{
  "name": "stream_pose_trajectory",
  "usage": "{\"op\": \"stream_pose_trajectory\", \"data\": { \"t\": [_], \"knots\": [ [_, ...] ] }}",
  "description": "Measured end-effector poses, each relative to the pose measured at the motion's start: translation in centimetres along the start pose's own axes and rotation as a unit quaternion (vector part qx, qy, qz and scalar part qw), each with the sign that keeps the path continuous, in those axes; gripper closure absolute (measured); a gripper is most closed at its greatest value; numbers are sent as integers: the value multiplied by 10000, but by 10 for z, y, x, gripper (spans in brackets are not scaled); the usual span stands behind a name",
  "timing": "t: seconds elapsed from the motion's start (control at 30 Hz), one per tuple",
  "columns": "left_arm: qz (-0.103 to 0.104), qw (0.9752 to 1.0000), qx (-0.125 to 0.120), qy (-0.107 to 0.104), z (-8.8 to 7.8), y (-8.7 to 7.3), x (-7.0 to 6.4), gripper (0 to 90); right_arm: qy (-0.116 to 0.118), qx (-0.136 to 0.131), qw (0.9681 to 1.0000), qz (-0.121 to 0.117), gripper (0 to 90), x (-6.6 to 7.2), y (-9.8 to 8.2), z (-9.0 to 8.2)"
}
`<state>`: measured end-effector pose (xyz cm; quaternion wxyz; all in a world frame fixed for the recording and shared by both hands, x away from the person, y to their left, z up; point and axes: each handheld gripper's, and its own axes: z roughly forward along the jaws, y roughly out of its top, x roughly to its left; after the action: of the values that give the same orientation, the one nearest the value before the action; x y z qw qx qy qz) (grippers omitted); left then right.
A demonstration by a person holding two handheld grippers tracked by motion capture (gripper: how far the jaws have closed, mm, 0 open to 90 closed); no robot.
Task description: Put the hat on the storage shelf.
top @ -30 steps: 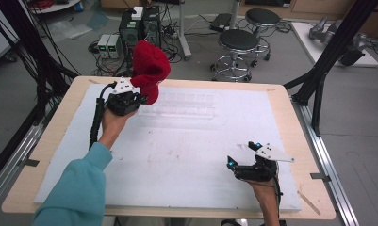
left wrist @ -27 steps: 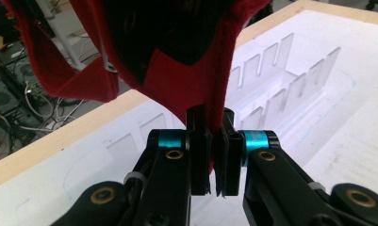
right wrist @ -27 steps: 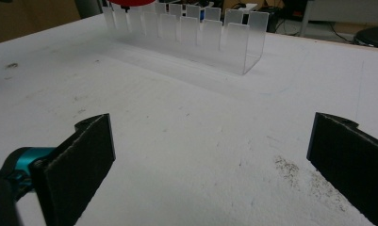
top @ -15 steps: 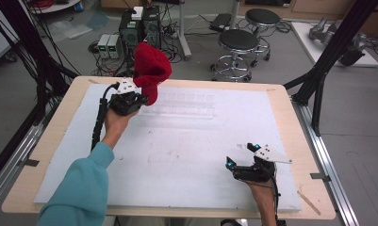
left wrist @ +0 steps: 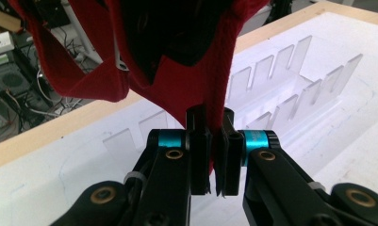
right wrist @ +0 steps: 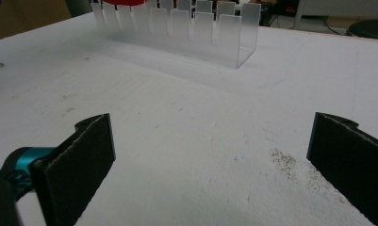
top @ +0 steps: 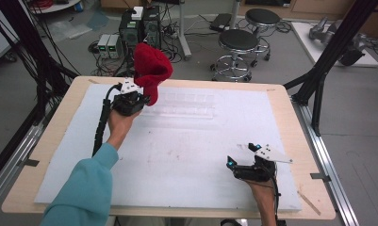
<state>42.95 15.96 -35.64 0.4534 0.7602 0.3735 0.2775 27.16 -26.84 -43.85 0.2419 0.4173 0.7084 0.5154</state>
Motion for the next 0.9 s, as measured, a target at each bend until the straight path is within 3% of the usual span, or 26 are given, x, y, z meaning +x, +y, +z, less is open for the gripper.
{"op": "stream_pose_trajectory", "data": {
  "t": [0.23,0.47,0.57,0.73,0.9],
  "knots": [
    [10,10000,7,80,1,1,-3,855,-150,-285,9992,-253,4,6,1,-7],
    [-8,9999,35,166,4,-1,-10,855,-225,-561,9975,-361,4,9,3,-14],
    [-44,9997,75,220,6,-2,-12,855,-297,-755,9957,-443,4,10,-1,-16],
    [-63,9996,143,217,11,-9,-13,855,-402,-899,9945,-342,5,7,-18,-18],
    [-139,9997,103,192,14,-16,-12,854,-463,-1057,9924,-421,5,8,-19,-19]
  ]
}}
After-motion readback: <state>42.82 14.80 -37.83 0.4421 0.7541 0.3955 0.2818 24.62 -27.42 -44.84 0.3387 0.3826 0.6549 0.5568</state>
